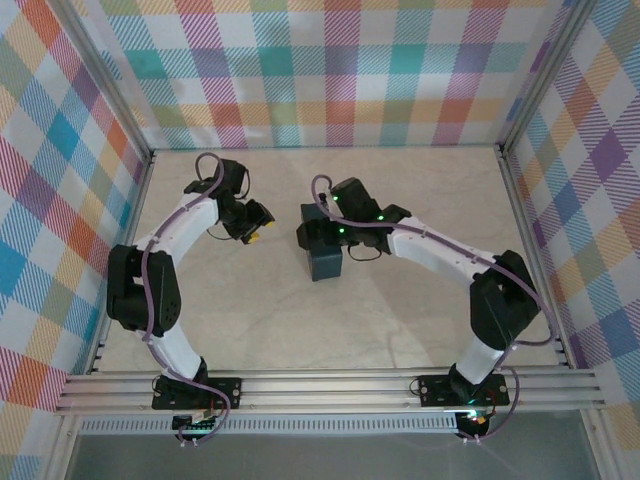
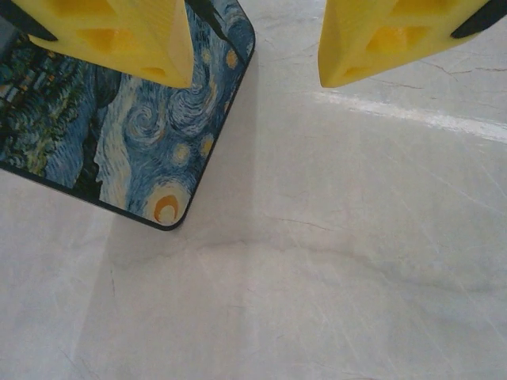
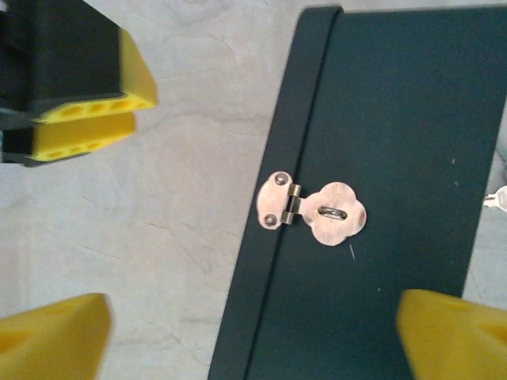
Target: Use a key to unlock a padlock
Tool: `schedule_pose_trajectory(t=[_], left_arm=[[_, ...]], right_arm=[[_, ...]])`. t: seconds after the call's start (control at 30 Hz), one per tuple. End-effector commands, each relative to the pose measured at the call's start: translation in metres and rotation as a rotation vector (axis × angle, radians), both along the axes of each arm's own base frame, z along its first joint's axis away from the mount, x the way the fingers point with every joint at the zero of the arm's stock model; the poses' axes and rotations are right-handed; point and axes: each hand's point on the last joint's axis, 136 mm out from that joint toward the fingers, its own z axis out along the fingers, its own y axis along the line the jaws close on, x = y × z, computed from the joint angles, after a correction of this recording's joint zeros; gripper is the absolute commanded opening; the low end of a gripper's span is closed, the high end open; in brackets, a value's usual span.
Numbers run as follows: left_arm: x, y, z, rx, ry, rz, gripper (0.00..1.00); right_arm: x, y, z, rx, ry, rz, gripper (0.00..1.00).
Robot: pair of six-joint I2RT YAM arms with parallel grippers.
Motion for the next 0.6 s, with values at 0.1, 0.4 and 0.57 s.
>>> schedule_pose_trajectory(t=[0.1, 0.4, 0.57], left_arm=[[-0.004, 0.007, 0.018, -0.002, -0.035, -0.011, 0.46], [-0.004, 0.009, 0.014, -0.026, -0.035, -0.002, 0.46], [-0.005, 0.011, 0.011, -0.029, -0.035, 0.001, 0.46]], right_arm=[[0.003, -0.017, -0.010, -0.155, -0.046, -0.072, 1.00], [0.005, -0.024, 0.007, -0.211, -0.115, -0.122, 1.00], [0.004, -0.019, 0.005, -0.209, -0.111, -0.103, 1.00]])
